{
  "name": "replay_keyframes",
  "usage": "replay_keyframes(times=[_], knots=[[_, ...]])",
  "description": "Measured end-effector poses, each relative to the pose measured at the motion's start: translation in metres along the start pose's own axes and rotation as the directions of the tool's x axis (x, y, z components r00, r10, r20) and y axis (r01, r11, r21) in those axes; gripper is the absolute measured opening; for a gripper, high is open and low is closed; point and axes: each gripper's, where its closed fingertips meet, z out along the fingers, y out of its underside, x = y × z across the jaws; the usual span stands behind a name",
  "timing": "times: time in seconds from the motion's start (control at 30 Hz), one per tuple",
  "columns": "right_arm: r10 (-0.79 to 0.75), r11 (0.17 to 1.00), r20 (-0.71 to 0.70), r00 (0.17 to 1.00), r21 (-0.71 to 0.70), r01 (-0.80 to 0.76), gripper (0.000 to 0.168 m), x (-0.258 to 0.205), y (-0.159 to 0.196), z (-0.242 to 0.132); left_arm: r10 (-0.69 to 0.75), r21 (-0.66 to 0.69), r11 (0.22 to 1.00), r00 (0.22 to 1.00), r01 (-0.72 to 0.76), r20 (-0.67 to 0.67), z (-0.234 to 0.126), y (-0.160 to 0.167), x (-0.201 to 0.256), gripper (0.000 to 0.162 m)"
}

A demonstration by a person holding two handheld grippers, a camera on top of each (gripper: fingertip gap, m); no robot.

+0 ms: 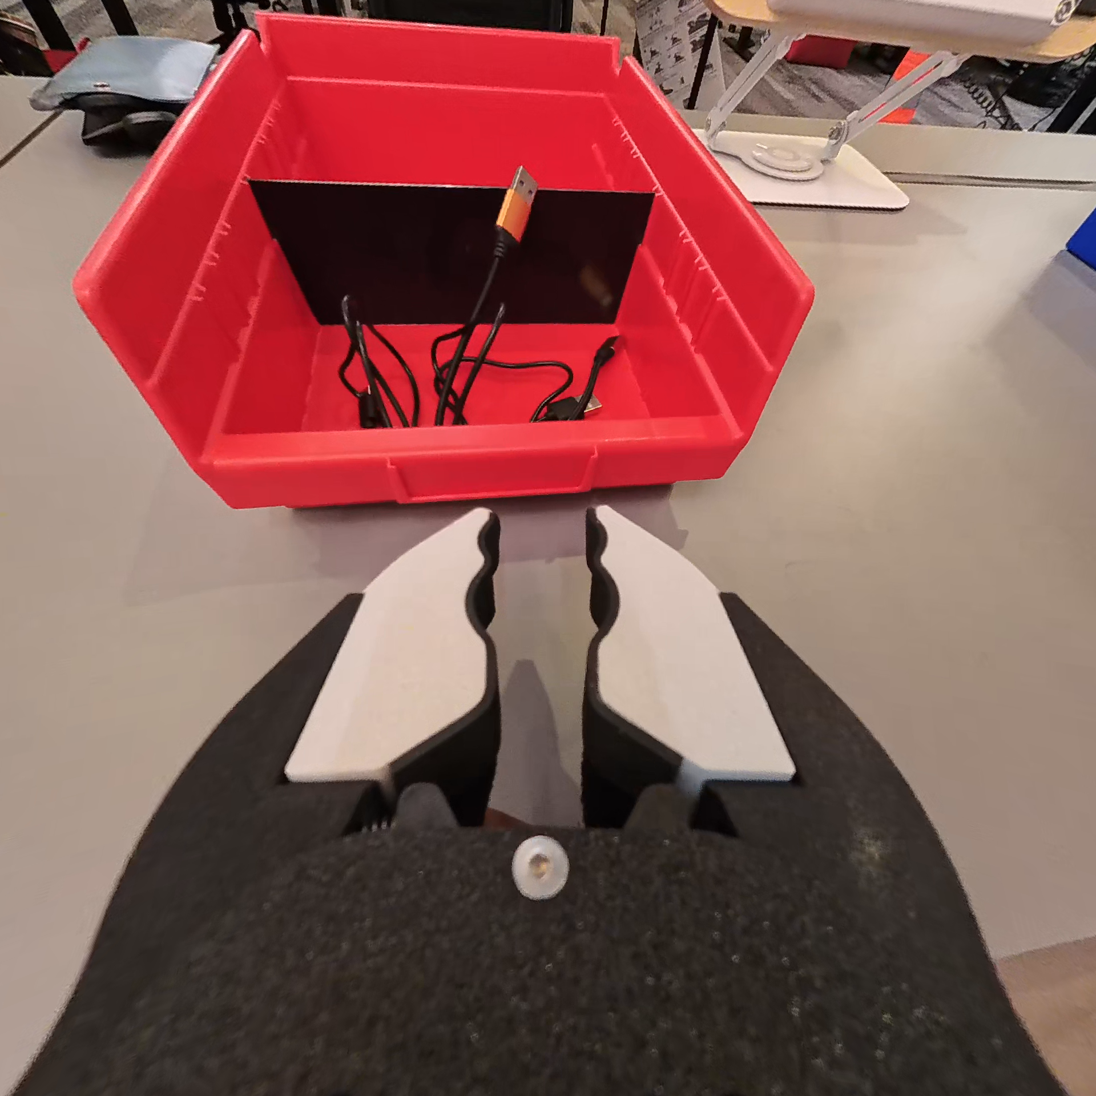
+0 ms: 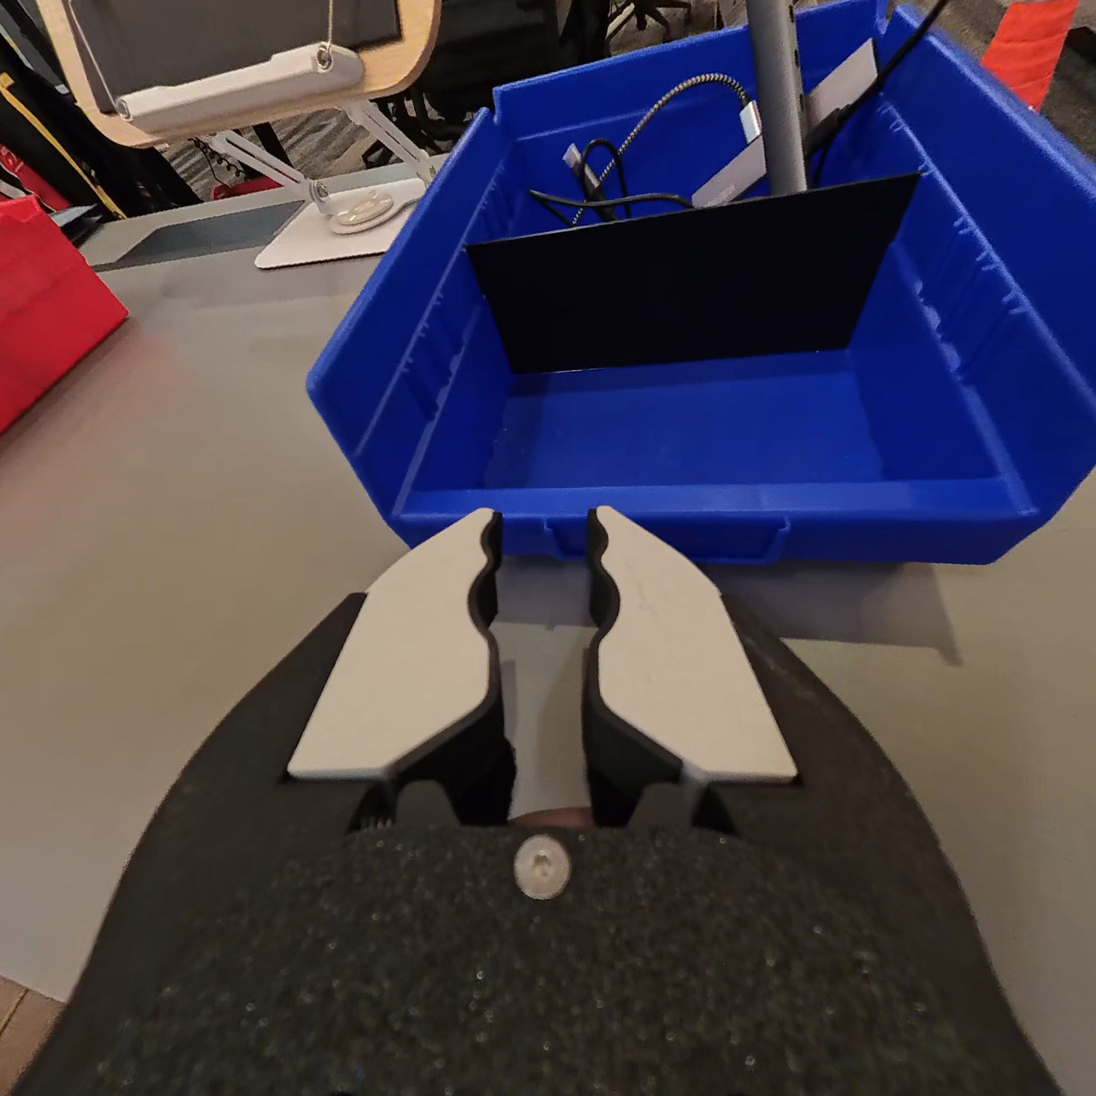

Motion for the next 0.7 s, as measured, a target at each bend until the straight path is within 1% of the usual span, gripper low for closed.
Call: replay_keyframes(times=[0.07,0.13,0.2,0.27,0.33,0.47,0.53,0.63,0.7], knots=[[-0.038,0.999,0.013,0.999,0.009,0.038,0.028,-0.007,-0.002,0.000,-0.002,0.001,1.000,1.000,0.002,-0.007,-0.001,0.000,0.001,0.027],[-0.107,0.994,0.080,0.991,0.034,0.105,0.035,-0.029,-0.004,0.002,0.004,-0.001,1.000,1.000,-0.004,-0.013,0.000,0.000,0.002,0.027],[-0.161,0.987,0.172,0.972,0.022,0.159,0.046,-0.059,0.004,0.009,0.015,-0.004,1.000,1.000,-0.015,-0.014,0.001,0.001,0.002,0.027],[-0.134,0.990,0.249,0.959,0.001,0.139,0.059,-0.086,0.010,0.017,0.039,-0.007,0.999,0.999,-0.039,0.001,0.003,0.002,0.000,0.027],[-0.124,0.992,0.227,0.966,0.023,0.122,0.069,-0.094,0.003,0.028,0.076,-0.008,0.997,0.997,-0.076,0.016,0.005,0.002,0.000,0.027],[-0.119,0.993,0.125,0.985,0.007,0.119,0.071,-0.091,-0.010,0.048,0.110,0.001,0.994,0.994,-0.110,0.016,0.005,0.001,0.005,0.027],[-0.096,0.995,0.113,0.989,-0.005,0.097,0.075,-0.094,-0.011,0.054,0.124,0.008,0.992,0.992,-0.124,0.008,0.004,-0.001,0.012,0.027],[-0.081,0.996,0.171,0.982,-0.027,0.087,0.085,-0.111,-0.009,0.055,0.171,0.025,0.985,0.985,-0.170,-0.022,0.005,-0.003,0.034,0.029],[-0.085,0.994,0.238,0.967,-0.052,0.100,0.079,-0.128,-0.004,0.050,0.224,0.037,0.974,0.973,-0.222,-0.056,0.007,-0.002,0.059,0.031]])
